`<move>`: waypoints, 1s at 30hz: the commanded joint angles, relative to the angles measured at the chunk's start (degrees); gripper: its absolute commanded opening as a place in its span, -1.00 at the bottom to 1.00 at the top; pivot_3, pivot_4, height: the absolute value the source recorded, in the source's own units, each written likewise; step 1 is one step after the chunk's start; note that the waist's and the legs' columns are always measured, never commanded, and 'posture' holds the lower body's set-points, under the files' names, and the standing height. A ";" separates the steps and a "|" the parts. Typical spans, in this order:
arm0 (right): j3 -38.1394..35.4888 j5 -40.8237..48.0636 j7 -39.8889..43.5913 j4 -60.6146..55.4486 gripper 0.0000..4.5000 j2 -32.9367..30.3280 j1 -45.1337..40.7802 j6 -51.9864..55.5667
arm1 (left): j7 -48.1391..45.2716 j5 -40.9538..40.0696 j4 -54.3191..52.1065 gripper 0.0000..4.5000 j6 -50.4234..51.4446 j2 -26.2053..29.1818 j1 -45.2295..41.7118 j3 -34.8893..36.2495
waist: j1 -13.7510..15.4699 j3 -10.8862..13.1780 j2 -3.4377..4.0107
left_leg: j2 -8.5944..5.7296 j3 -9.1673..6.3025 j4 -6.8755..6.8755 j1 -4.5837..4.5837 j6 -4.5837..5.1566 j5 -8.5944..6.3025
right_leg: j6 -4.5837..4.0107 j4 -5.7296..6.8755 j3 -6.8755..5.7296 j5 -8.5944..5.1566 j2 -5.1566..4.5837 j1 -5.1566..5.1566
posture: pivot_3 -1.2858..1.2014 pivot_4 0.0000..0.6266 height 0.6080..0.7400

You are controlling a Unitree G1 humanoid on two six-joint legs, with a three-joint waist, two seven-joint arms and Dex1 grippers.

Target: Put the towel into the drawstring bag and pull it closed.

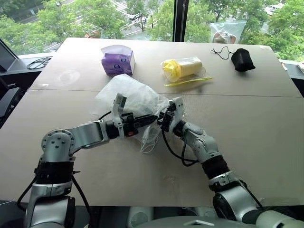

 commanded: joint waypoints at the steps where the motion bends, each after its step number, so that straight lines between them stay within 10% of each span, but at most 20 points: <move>1: 0.52 -0.67 1.86 0.85 -0.99 3.65 -4.20 -2.43 | -1.13 0.46 -3.81 -1.00 -0.49 0.73 -0.69 0.73 | -0.06 0.00 0.00 | 0.01 -0.01 0.00 0.02 0.00 0.00 | 0.00 0.02 0.00 0.00 0.01 0.00 | 0.03 -0.52 1.00; 3: 1.38 -1.47 3.00 -2.48 -0.99 0.34 -2.09 -1.50 | -4.53 5.87 -4.28 -1.00 -1.04 2.24 -2.21 0.87 | -0.12 0.00 0.01 | 0.04 -0.02 0.00 0.04 -0.01 0.00 | -0.01 0.04 -0.01 0.00 0.06 0.00 | 0.03 -0.52 1.00; 10: 6.56 -4.62 8.93 -35.98 0.27 -21.76 11.73 9.04 | -26.11 26.28 1.55 -1.00 -3.60 9.43 -11.71 -3.43 | 1.20 0.09 0.14 | -0.10 0.02 -0.08 -0.04 -0.01 0.00 | 0.00 -0.08 -0.04 -0.02 -0.01 -0.02 | 0.03 -0.52 1.00; 24: 7.40 -20.08 -2.24 -4.15 0.27 -17.76 -5.16 -0.81 | -41.26 42.58 3.25 -1.00 -3.95 8.56 -17.78 -5.46 | -0.45 0.17 0.15 | 0.10 -0.02 -0.26 0.01 -0.25 0.15 | -0.01 0.03 0.08 -0.02 0.34 -0.24 | 0.03 -0.52 1.00; 30: 4.68 -19.30 -0.02 -3.50 -0.72 -17.92 -5.66 -3.73 | -42.80 45.49 3.38 -1.00 -4.24 8.05 -19.06 -4.17 | -0.28 0.18 0.14 | -0.01 0.24 -0.29 -0.10 -0.25 0.16 | 0.01 -0.02 0.35 -0.01 0.14 -0.33 | 0.03 -0.52 1.00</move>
